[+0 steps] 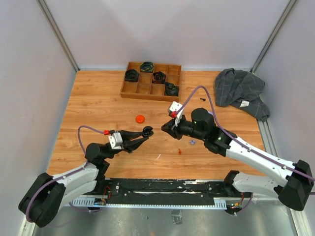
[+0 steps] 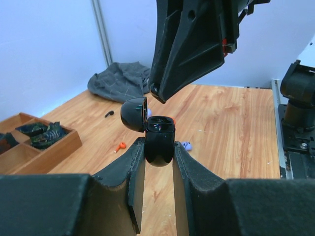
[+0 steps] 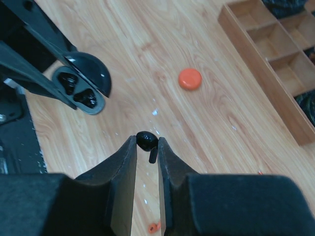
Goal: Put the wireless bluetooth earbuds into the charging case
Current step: Pick up the earbud from the center of the board.
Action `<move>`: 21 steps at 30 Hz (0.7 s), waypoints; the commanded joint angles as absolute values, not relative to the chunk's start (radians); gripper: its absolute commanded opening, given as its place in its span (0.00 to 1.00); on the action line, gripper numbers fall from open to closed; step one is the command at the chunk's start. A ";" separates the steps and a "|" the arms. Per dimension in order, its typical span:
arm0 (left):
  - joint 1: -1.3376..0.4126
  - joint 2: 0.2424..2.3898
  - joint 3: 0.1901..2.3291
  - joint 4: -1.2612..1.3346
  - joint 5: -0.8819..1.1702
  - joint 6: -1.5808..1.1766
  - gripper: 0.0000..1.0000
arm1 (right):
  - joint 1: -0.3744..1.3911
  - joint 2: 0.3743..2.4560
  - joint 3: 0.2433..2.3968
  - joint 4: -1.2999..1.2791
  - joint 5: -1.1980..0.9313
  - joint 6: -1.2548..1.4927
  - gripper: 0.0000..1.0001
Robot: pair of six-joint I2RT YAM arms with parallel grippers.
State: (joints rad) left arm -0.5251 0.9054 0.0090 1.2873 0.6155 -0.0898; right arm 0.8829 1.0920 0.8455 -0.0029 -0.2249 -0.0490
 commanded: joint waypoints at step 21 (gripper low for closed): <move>-0.523 0.881 -0.043 1.417 0.691 -0.126 0.00 | 0.985 1.041 0.665 0.596 -0.440 0.141 0.14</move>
